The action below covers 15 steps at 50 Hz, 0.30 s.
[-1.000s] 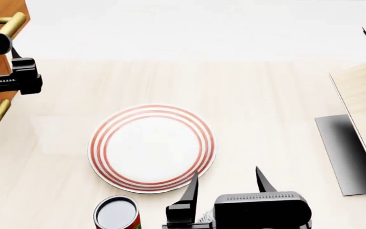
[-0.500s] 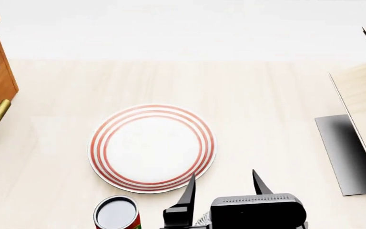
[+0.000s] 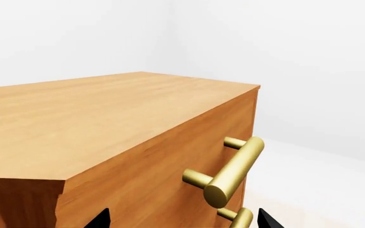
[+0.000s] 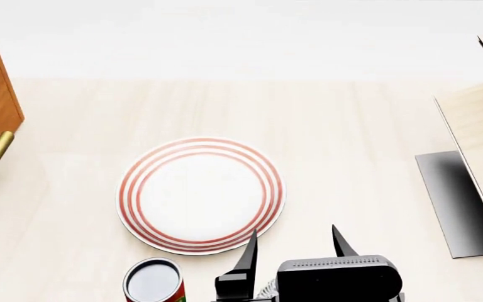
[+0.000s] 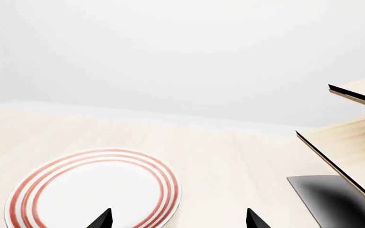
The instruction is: Close the top drawer of the cabinet.
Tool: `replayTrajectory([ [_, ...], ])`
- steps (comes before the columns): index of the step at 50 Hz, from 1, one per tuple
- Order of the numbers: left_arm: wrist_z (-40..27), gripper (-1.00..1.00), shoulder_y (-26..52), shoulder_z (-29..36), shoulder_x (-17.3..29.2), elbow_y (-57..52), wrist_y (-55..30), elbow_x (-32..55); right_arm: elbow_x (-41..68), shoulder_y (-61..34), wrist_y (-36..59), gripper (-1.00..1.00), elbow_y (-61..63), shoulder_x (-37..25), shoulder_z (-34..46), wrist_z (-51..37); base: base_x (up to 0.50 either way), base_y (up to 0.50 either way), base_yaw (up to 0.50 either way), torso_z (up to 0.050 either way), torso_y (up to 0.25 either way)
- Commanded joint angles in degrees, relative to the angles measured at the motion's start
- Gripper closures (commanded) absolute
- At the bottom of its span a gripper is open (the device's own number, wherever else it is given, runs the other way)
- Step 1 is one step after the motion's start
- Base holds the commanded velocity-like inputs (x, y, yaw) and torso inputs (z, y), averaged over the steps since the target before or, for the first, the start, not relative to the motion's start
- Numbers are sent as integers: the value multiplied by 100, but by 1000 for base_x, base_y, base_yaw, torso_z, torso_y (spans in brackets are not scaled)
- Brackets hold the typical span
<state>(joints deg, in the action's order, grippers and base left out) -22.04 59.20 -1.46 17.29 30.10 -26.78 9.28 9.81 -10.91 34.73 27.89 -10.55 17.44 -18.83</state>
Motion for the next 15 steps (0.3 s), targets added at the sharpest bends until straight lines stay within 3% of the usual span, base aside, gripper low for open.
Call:
replayTrajectory([
  [1,-104,-100,-8,-53,107,38,-27,-133,44,-4,-10,-100,0,-29,12,-31,0,0,0,0,0],
  [15,-79,-100,8,-19,105,137,56,-132,84,-33,-25,-100,-44,-49,49,-65,0,0,0,0,0],
])
